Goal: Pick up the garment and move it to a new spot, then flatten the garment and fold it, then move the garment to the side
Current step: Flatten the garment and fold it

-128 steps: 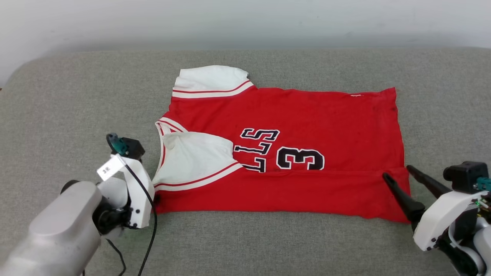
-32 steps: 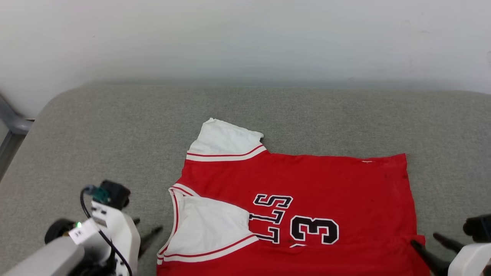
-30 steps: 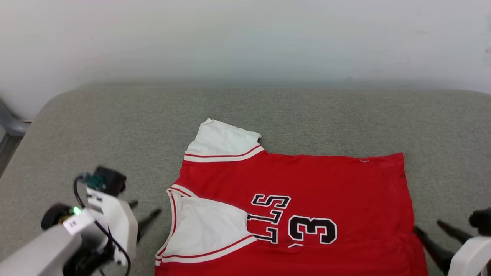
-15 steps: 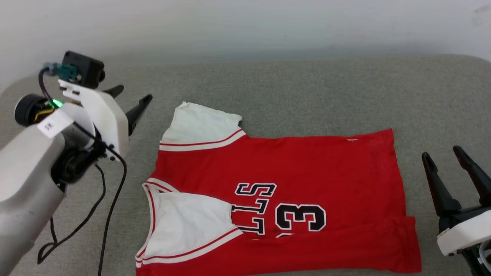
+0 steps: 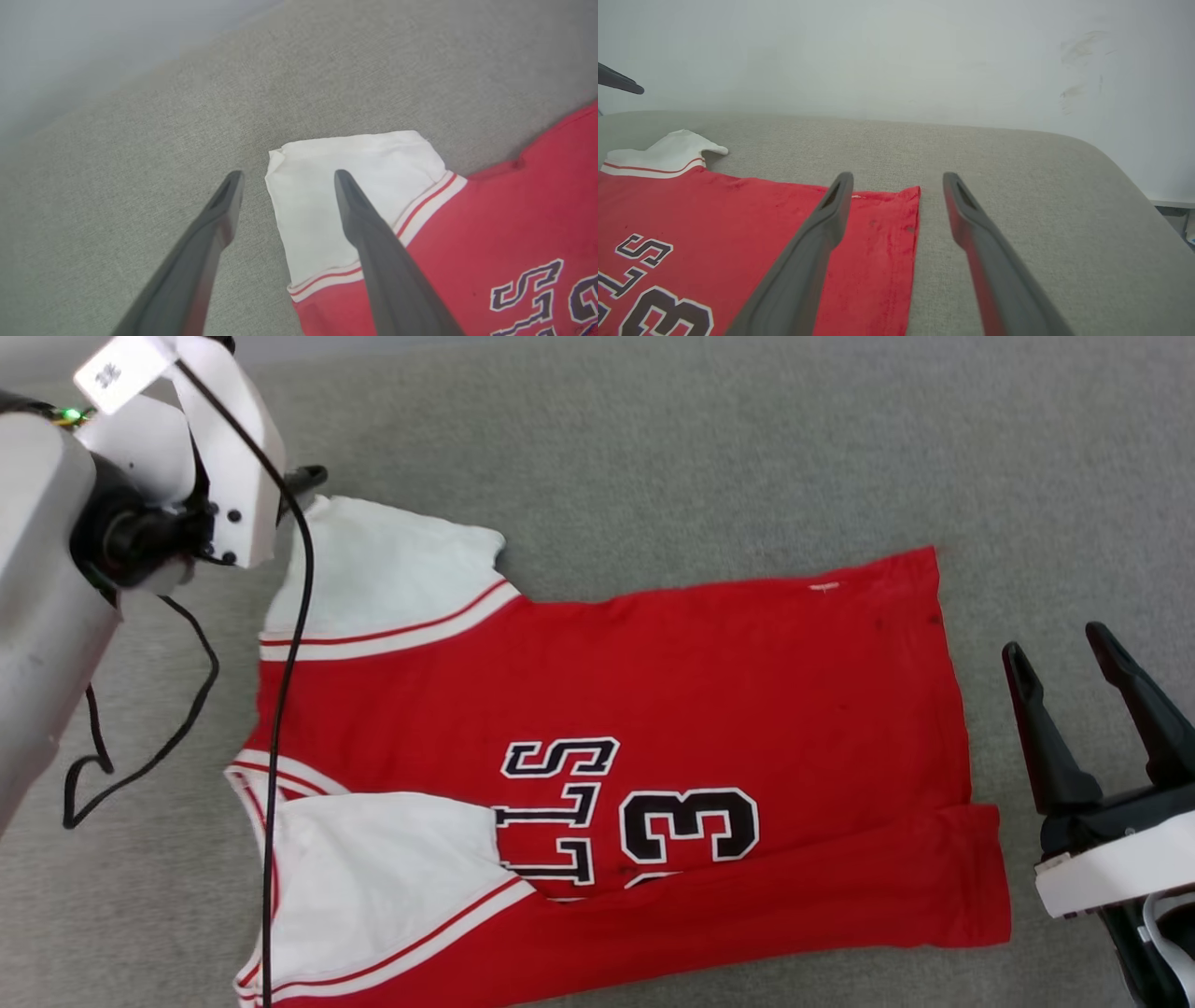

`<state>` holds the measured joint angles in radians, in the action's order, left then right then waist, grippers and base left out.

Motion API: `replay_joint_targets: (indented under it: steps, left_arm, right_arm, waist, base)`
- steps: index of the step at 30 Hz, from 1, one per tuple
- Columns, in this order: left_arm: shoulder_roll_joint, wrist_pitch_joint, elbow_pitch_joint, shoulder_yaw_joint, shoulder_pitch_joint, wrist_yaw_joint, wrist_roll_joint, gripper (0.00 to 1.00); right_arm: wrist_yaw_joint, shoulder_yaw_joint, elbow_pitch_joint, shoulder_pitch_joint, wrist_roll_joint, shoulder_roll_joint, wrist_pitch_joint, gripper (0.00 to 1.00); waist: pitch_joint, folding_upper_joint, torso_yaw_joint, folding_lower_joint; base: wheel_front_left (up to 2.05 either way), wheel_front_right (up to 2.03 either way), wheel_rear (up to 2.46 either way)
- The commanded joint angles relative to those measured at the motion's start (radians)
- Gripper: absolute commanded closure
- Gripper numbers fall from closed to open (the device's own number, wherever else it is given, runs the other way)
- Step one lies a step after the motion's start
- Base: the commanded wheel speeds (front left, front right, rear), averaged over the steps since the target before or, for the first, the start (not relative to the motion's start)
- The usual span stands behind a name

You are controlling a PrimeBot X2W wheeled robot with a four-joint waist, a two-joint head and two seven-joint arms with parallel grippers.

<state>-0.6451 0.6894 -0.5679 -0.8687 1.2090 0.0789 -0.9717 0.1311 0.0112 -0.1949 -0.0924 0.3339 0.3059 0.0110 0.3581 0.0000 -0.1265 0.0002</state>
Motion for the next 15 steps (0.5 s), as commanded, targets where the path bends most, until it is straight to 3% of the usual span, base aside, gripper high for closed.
replay_joint_targets:
  steps: [1,5,15]
  left_arm:
    - [0.005,0.04,-0.019,-0.015,0.025,0.006,0.006,0.0]
    - [0.013,0.118,-0.066,-0.036,0.075,0.006,0.013,0.0]
    - [0.018,0.166,-0.173,-0.079,0.077,0.011,0.034,0.0]
  right_arm:
    - [-0.001,0.002,-0.007,-0.02,-0.003,-0.009,0.003,0.0]
    - [-0.001,0.009,-0.01,-0.042,0.0,-0.015,0.006,0.0]
    - [-0.001,0.025,0.019,-0.091,0.011,-0.015,0.032,0.0]
  waist:
    - [0.05,0.0,-0.031,-0.0002]
    - [0.1,0.0,-0.047,-0.0002]
    - [0.177,0.0,-0.064,-0.0002]
  base:
    - [0.0,0.0,0.0]
    - [0.0,0.0,0.0]
    - [0.0,0.0,0.0]
